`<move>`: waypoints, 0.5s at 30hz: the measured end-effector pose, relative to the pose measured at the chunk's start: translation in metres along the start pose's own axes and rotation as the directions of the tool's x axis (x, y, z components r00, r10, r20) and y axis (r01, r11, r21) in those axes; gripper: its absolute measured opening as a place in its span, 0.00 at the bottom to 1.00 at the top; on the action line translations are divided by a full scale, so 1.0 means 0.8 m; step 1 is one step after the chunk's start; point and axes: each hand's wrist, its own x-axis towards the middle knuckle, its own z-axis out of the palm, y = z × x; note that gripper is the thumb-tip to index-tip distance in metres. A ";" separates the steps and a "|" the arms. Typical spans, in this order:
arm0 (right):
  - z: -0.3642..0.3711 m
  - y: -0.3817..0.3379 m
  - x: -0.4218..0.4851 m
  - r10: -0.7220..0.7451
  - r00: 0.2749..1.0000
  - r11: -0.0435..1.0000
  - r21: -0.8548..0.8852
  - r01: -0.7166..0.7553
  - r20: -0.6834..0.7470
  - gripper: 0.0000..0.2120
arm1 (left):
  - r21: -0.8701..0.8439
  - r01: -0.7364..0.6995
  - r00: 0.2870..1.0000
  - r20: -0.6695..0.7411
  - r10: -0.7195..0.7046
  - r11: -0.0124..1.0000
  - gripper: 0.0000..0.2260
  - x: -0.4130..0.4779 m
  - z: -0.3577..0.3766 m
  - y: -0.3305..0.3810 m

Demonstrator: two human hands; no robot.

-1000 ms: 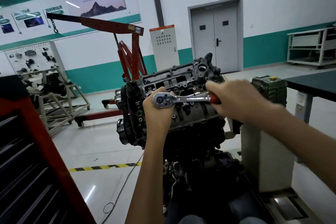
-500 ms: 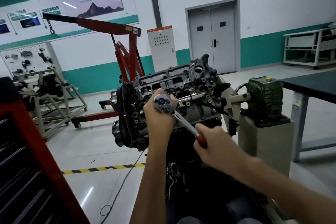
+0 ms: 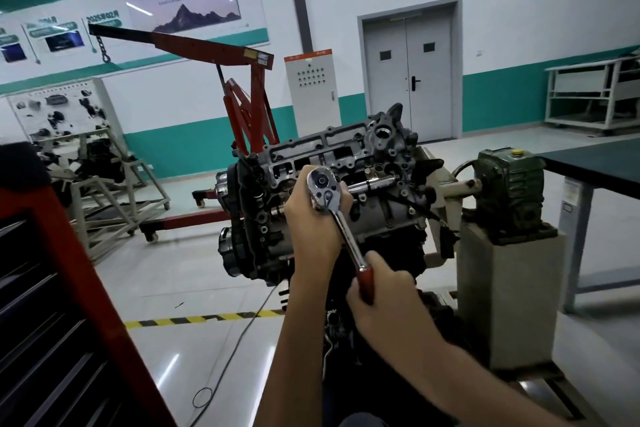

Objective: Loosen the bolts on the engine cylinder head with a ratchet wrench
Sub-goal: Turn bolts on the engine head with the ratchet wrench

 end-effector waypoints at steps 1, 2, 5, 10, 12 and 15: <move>0.015 -0.005 -0.003 0.009 1.000 0.998 0.056 -0.008 -0.028 0.11 | -0.003 0.006 1.000 -0.009 -0.006 1.000 0.11 0.001 0.002 0.000; 0.024 -0.008 -0.005 0.003 0.999 0.997 0.080 0.001 -0.038 0.10 | -0.039 0.031 0.999 -0.021 -0.032 0.999 0.11 0.003 0.001 -0.001; 0.011 -0.005 0.002 -0.065 0.998 0.998 -0.025 0.065 0.019 0.09 | -0.259 0.113 0.991 -0.039 -0.127 0.959 0.12 0.008 -0.001 -0.003; -0.068 0.000 0.049 -0.295 0.931 0.840 -0.406 0.359 0.214 0.05 | -0.161 0.073 0.991 -0.096 -0.090 0.984 0.18 0.012 -0.023 -0.014; -0.104 -0.005 0.079 -0.380 0.890 0.698 -0.553 0.456 0.253 0.04 | -0.131 0.076 0.994 -0.065 -0.085 0.989 0.17 0.014 -0.031 -0.017; -0.135 -0.008 0.109 -0.456 0.869 0.591 -0.663 0.459 0.194 0.06 | -0.037 0.035 0.999 -0.026 -0.036 0.999 0.17 0.016 -0.033 -0.017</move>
